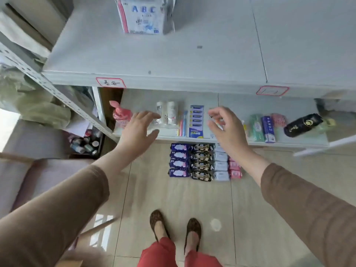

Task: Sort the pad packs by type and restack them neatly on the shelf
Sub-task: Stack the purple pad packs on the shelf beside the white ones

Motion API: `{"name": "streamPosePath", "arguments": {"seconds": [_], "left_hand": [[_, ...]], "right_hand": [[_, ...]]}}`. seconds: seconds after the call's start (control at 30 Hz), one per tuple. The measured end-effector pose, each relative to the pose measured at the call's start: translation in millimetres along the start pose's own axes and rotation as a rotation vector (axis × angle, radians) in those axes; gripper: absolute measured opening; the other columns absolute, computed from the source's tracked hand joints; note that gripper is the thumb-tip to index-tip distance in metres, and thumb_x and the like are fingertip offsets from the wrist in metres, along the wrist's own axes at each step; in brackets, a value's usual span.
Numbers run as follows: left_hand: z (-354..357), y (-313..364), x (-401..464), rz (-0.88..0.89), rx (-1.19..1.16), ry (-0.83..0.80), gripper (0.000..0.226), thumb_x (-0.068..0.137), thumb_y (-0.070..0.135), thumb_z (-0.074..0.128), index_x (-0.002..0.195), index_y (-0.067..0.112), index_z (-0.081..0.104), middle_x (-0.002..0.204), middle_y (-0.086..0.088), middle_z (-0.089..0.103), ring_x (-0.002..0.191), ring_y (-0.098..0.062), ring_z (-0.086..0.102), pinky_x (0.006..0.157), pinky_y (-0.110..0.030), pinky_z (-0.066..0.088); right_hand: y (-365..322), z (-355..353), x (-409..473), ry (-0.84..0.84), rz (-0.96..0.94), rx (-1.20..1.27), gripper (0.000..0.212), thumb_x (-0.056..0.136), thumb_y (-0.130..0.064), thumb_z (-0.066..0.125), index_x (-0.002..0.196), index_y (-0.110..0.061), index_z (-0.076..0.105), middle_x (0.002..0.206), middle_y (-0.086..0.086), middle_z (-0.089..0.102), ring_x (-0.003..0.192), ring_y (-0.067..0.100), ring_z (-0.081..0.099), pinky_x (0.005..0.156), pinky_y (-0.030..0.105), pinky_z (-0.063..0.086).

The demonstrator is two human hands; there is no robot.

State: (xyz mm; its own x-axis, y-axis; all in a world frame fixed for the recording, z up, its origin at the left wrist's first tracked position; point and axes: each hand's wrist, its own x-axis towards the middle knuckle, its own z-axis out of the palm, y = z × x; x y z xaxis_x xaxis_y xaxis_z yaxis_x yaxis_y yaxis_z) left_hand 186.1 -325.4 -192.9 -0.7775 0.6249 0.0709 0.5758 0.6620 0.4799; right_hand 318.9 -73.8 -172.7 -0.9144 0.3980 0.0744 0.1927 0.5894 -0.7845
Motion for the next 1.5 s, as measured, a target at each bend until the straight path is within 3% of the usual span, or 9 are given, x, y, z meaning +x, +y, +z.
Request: {"name": "streamPosePath", "arguments": {"seconds": [0.17,0.3,0.5,0.63,0.77,1.0,1.1,1.27,1.5], "left_hand": [[100.0,-40.6,-69.6,-0.135,-0.015,-0.227,0.041,0.085,0.023,0.067,0.125,0.022,0.058,0.125,0.001,0.056,0.116,-0.022,0.049,0.095,-0.032,0.038],[190.2,-88.4,-114.2,-0.279,-0.04,-0.379,0.043,0.087,0.026,0.066,0.128,0.023,0.055,0.13,0.0,0.053,0.119,-0.023,0.05,0.092,-0.032,0.039],[327.8,-167.5,-136.7,-0.409,-0.028,-0.495,0.053,0.088,0.027,0.066,0.137,0.022,0.047,0.137,-0.002,0.047,0.124,-0.024,0.048,0.098,-0.037,0.042],[418.9,-215.2,-117.2,-0.386,0.038,-0.498,0.058,0.089,0.027,0.065,0.141,0.021,0.041,0.141,-0.004,0.043,0.126,-0.026,0.046,0.097,-0.041,0.045],[503.6,-252.6,-81.3,-0.333,0.078,-0.438,0.059,0.089,0.026,0.066,0.141,0.019,0.04,0.14,-0.007,0.043,0.126,-0.028,0.044,0.098,-0.042,0.044],[599.7,-274.6,-24.0,-0.184,0.131,-0.345,0.059,0.082,0.025,0.068,0.135,0.021,0.041,0.134,-0.007,0.044,0.117,-0.029,0.047,0.094,-0.043,0.048],[615.6,-279.4,-16.4,-0.153,0.196,-0.358,0.063,0.078,0.023,0.071,0.133,0.019,0.042,0.132,-0.008,0.046,0.116,-0.031,0.047,0.092,-0.043,0.047],[630.3,-281.2,-11.1,-0.195,0.223,-0.335,0.066,0.076,0.022,0.076,0.133,0.019,0.044,0.135,-0.004,0.044,0.117,-0.028,0.048,0.089,-0.04,0.049],[617.5,-274.7,-24.6,-0.305,0.219,-0.427,0.063,0.077,0.03,0.077,0.131,0.016,0.049,0.118,-0.01,0.052,0.101,-0.033,0.059,0.081,-0.042,0.05]], "right_hand": [[93.6,71.6,-67.7,-0.083,0.257,0.016,0.018,0.09,-0.016,0.068,0.105,-0.026,0.062,0.103,-0.013,0.064,0.089,-0.009,0.056,0.075,0.013,0.042],[177.8,150.5,-116.8,-0.226,0.435,-0.027,0.028,0.089,-0.02,0.07,0.113,-0.024,0.057,0.115,-0.007,0.062,0.096,0.009,0.062,0.081,0.03,0.049],[303.7,258.6,-154.1,-0.441,0.511,-0.204,0.052,0.089,-0.026,0.069,0.135,-0.02,0.045,0.131,0.001,0.053,0.115,0.018,0.055,0.091,0.034,0.046],[384.8,320.1,-146.5,-0.528,0.374,-0.45,0.059,0.087,-0.024,0.069,0.138,-0.015,0.042,0.134,0.009,0.051,0.122,0.029,0.05,0.097,0.042,0.044],[446.8,376.1,-122.0,-0.463,0.122,-0.703,0.061,0.083,-0.024,0.07,0.137,-0.018,0.045,0.131,0.005,0.052,0.121,0.029,0.046,0.099,0.042,0.038],[506.3,444.4,-101.8,-0.393,-0.138,-0.983,0.039,0.085,-0.031,0.067,0.116,-0.014,0.052,0.108,0.007,0.055,0.107,0.029,0.047,0.103,0.042,0.032],[515.6,456.3,-108.5,-0.368,-0.174,-1.003,0.041,0.084,-0.037,0.068,0.114,-0.014,0.053,0.108,0.007,0.053,0.105,0.029,0.047,0.099,0.041,0.034],[522.7,474.5,-109.5,-0.438,-0.217,-1.027,0.066,0.076,-0.063,0.068,0.113,-0.012,0.051,0.1,0.006,0.059,0.101,0.027,0.047,0.097,0.042,0.032],[502.4,470.4,-121.9,-0.441,-0.124,-0.825,0.052,0.076,-0.046,0.076,0.112,-0.017,0.053,0.104,0.002,0.065,0.105,0.026,0.053,0.092,0.039,0.036]]}}
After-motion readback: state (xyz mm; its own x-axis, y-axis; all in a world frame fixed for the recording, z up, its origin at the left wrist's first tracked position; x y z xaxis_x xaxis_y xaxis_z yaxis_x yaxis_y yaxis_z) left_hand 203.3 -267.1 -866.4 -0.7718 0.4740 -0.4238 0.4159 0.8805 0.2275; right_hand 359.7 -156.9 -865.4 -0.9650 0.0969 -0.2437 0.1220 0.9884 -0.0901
